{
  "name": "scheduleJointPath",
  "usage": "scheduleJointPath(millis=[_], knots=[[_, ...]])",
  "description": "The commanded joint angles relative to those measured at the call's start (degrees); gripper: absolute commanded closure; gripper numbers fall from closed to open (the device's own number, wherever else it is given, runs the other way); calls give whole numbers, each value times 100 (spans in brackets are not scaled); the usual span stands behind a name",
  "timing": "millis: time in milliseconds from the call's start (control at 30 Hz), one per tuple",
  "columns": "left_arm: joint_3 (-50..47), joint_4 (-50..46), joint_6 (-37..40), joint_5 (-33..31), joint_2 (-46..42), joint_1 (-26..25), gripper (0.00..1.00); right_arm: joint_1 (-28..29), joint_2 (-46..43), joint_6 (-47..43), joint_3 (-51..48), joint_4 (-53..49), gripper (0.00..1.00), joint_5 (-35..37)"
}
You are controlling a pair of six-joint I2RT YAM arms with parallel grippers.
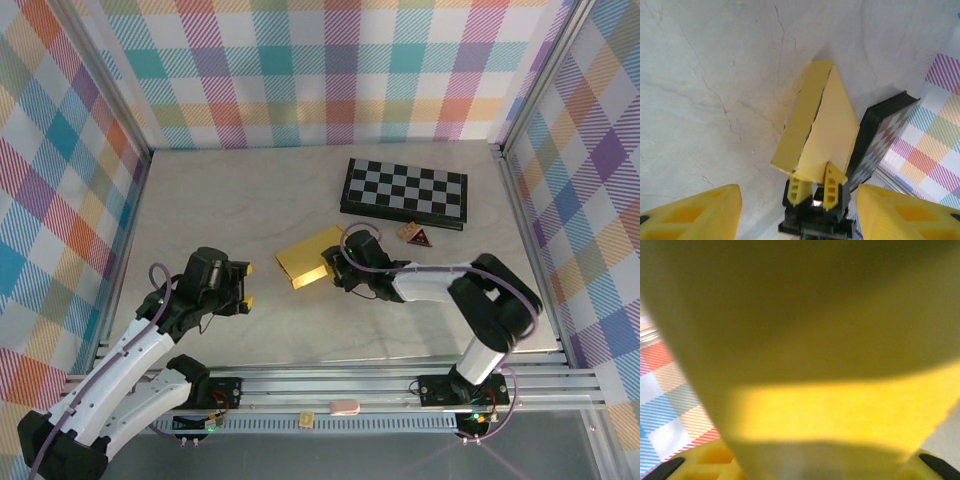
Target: Fold the paper box
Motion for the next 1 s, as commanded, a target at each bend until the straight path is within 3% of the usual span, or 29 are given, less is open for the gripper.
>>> scheduleJointPath(millis=[0, 100, 300, 367, 400, 433, 500, 533, 700, 800, 900, 967], knots=[[79, -320, 224, -40, -55, 128, 39, -91, 522, -324, -176, 1448, 55, -452], [184, -360, 467, -84, -18, 208, 39, -96, 243, -342, -13, 63, 42, -446], [611, -500, 1273, -179, 190, 355, 39, -246, -848, -552, 926, -4278, 20, -92], [862, -628, 1686, -279, 271, 400, 38, -391, -1087, -914, 1262, -5284, 1, -71], [1016, -682, 1958, -350, 306, 427, 37, -464, -1243, -1266, 1464, -5707, 1, 20], [1179, -689, 2317, -391, 345, 461, 29, -532, -1405, -1692, 1665, -6037, 1, 171], [1404, -535, 3083, -318, 407, 529, 18, -621, -1792, -2599, 1948, -6374, 1, 567], [1429, -274, 3540, -229, 403, 543, 0, -624, -2046, -3148, 2063, -6516, 1, 908], [1611, 251, 5342, -303, 356, 580, 0, -622, -3188, -5083, 2405, -7409, 1, 2804], [1821, -300, 5966, -1193, 424, 580, 0, -668, -3919, -5767, 2002, -7459, 1, 4406], [1822, -783, 6131, -2504, 451, 580, 0, -903, -4908, -7385, 648, -6011, 1, 4967], [1638, -849, 6270, -3226, 397, 580, 0, -1054, -5644, -7836, -199, -5208, 1, 5056]])
